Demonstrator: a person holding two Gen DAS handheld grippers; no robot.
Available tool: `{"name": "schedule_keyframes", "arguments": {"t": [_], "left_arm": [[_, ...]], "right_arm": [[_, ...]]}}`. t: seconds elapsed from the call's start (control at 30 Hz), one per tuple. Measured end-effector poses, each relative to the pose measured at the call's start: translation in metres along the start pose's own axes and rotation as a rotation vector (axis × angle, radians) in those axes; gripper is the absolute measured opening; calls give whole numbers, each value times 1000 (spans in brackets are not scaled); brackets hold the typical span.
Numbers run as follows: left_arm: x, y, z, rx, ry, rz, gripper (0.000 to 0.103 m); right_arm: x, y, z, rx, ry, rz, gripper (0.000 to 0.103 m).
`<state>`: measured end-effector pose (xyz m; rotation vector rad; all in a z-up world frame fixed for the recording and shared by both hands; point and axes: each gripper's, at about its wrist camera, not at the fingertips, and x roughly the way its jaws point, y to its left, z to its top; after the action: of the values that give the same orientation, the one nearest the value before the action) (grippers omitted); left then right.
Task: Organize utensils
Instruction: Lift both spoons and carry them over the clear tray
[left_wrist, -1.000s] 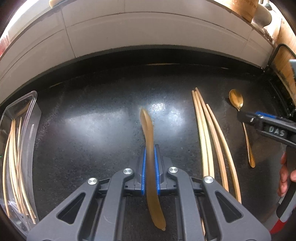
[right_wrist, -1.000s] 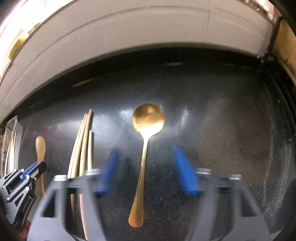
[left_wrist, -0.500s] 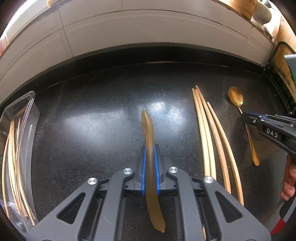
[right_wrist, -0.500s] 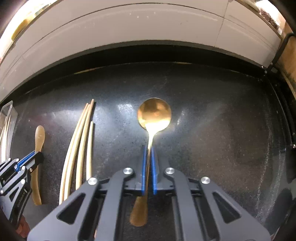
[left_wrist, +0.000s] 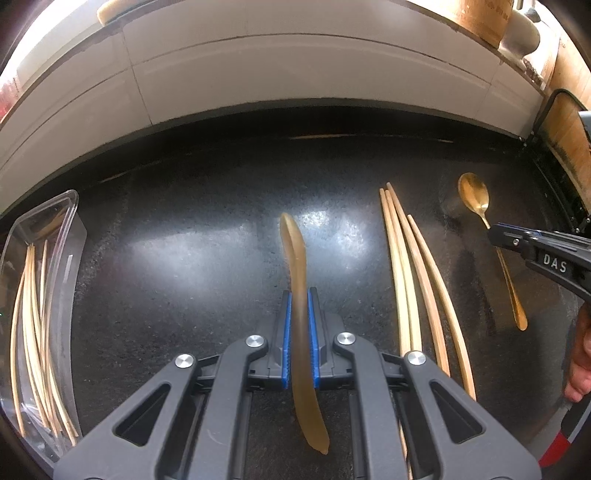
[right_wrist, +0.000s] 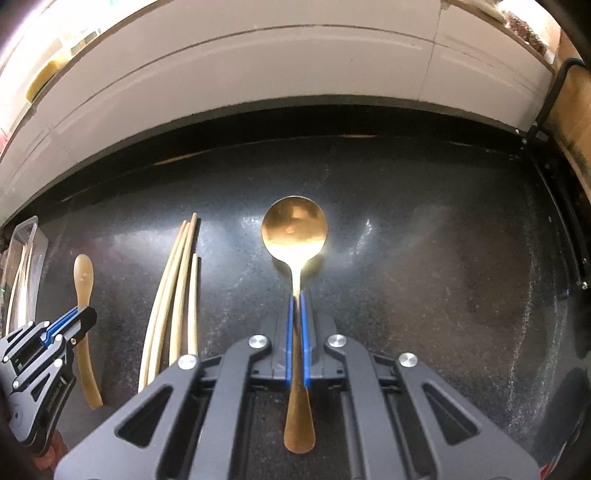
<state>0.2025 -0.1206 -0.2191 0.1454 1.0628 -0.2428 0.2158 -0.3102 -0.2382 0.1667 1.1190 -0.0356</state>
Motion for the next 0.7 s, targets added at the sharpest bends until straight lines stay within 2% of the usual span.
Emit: {"name": "schedule_keyframes", "arguments": {"t": [0.37, 0.7], "left_arm": [[-38, 6, 2, -11, -27, 40, 8], [-95, 34, -8, -75, -65, 90, 8]], "right_arm": [[-45, 13, -3, -31, -63, 29, 5], [-91, 56, -13, -115, -130, 77, 5]]}}
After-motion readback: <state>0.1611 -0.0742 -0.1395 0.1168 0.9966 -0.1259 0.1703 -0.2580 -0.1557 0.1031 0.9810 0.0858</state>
